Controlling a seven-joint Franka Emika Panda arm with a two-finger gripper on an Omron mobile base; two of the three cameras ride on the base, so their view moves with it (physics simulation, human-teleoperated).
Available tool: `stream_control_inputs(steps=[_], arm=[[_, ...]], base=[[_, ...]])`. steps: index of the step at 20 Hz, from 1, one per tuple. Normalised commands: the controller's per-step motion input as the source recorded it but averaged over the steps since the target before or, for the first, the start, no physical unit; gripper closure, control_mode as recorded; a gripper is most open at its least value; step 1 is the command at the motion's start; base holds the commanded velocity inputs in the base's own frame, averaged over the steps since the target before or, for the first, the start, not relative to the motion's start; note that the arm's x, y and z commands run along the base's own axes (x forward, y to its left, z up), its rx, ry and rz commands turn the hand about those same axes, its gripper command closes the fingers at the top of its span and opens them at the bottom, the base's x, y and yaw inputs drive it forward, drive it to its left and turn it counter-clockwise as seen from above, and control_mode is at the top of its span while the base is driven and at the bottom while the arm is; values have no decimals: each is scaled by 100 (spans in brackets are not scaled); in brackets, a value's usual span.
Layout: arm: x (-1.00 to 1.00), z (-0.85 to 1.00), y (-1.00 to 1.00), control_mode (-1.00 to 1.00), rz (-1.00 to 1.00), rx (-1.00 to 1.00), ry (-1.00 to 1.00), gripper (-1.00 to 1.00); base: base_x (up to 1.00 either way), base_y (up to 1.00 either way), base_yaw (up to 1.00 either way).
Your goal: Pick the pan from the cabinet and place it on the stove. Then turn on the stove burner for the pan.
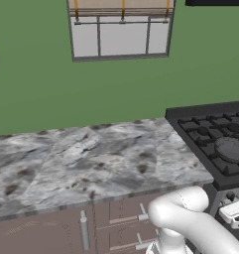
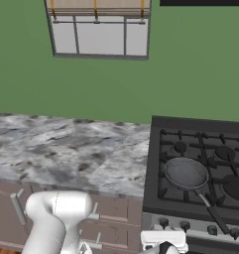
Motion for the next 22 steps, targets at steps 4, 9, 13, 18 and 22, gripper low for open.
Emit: stream_control_inputs(steps=[4, 9, 13, 18, 22], arm=[[4, 0, 0, -100, 0, 0, 0, 100], [0, 8, 4, -100, 0, 0, 0, 100], [0, 15, 11, -100, 0, 0, 0, 100], [0, 17, 6, -100, 0, -17, -4, 100], [0, 20, 0, -100, 1, -32, -9, 100]], base=[[0, 0, 0], [0, 0, 0], [0, 0, 0], [0, 0, 0], [0, 0, 0]])
